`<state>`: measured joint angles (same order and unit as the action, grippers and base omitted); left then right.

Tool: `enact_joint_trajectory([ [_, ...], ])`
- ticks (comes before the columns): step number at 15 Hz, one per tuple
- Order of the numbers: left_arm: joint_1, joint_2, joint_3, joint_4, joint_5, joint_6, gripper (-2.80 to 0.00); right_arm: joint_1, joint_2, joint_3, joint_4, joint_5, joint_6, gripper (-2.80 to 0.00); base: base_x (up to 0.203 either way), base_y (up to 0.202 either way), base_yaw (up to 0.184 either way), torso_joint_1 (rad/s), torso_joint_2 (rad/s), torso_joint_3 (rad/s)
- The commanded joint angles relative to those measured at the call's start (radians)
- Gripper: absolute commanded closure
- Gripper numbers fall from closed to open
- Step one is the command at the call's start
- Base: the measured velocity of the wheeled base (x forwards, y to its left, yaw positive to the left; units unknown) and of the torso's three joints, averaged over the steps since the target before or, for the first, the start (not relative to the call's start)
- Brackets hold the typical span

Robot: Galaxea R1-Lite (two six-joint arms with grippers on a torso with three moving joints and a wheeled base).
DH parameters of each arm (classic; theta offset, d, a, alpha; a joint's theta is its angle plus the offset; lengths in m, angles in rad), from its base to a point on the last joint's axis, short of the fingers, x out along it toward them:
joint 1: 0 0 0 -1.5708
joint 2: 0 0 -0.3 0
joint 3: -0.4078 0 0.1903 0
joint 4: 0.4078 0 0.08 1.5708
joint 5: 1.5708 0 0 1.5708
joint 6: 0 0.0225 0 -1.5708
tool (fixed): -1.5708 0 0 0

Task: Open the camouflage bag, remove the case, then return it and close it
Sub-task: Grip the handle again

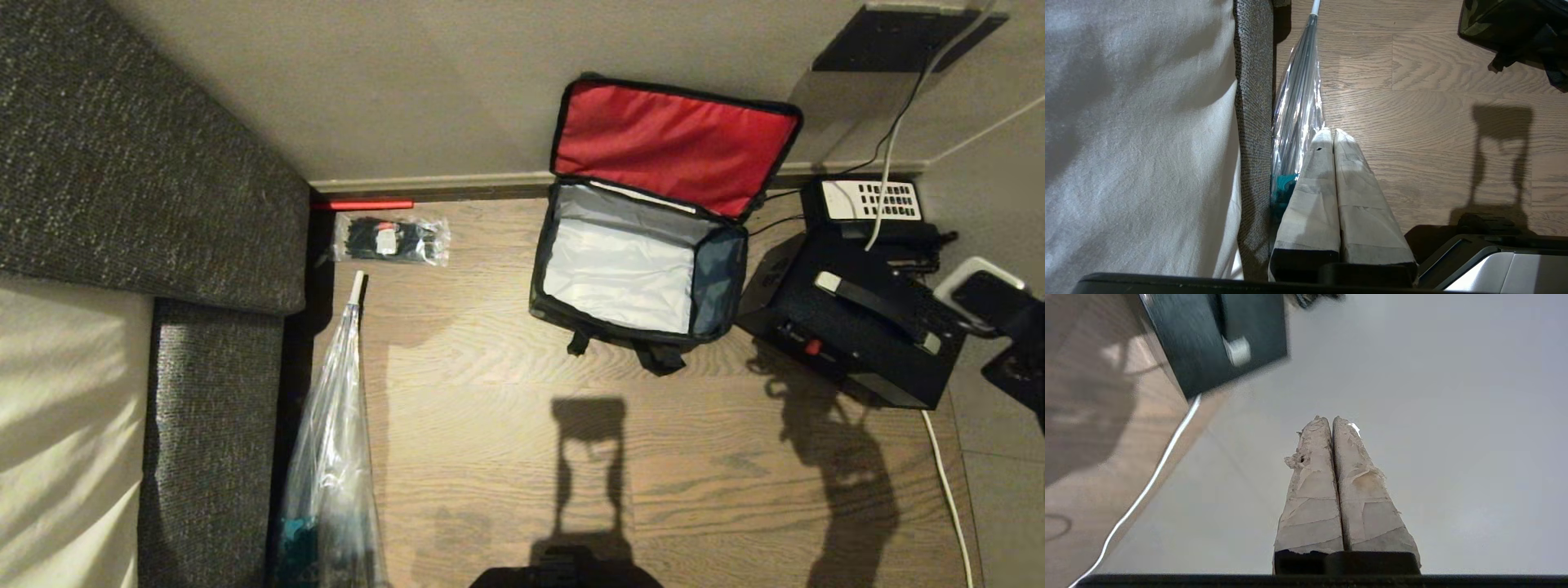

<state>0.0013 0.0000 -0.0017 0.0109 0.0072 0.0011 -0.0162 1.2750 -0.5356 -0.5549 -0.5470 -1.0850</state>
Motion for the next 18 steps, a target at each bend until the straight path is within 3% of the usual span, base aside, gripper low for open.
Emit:
enact_joint_trajectory([
  [1, 0.000, -0.002, 0.000, 0.000, 0.000, 0.000, 0.00, 0.001, -0.330, 0.034, 0.158, -0.003, 0.036, 0.00, 0.000, 0.000, 0.000, 0.000, 0.00, 0.000],
  [2, 0.000, -0.002, 0.000, 0.000, 0.000, 0.000, 0.00, 0.006, -0.416, 0.062, 0.219, -0.001, 0.122, 0.00, 0.000, 0.000, 0.000, 0.000, 0.00, 0.000],
  [4, 0.000, -0.002, 0.000, 0.000, 0.000, 0.000, 0.00, 0.048, -0.552, 0.160, 0.317, 0.061, 0.457, 0.00, 0.000, 0.000, 0.000, 0.000, 0.00, 0.000],
  [6, 0.000, -0.002, 0.000, 0.000, 0.000, 0.000, 0.00, 0.075, -0.702, 0.264, 0.390, 0.229, 0.714, 0.00, 0.000, 0.000, 0.000, 0.000, 0.00, 0.000],
  [8, 0.000, -0.002, 0.000, 0.000, 0.000, 0.000, 0.00, 0.081, -0.868, 0.371, 0.447, 0.384, 0.893, 0.00, 0.000, 0.000, 0.000, 0.000, 0.00, 0.000],
  [11, 0.000, -0.002, 0.000, 0.000, 0.000, 0.000, 0.00, 0.060, -1.058, 0.530, 0.510, 0.521, 1.024, 0.00, 0.000, 0.000, 0.000, 0.000, 0.00, 0.000],
  [15, 0.000, -0.002, 0.000, 0.000, 0.000, 0.000, 0.00, 0.031, -1.236, 0.547, 0.526, 0.547, 1.069, 0.00, 0.000, 0.000, 0.000, 0.000, 0.00, 0.000],
  [18, 0.000, -0.002, 0.000, 0.000, 0.000, 0.000, 0.00, 0.030, -1.250, 0.548, 0.524, 0.542, 1.122, 0.00, 0.000, 0.000, 0.000, 0.000, 0.00, 0.000],
])
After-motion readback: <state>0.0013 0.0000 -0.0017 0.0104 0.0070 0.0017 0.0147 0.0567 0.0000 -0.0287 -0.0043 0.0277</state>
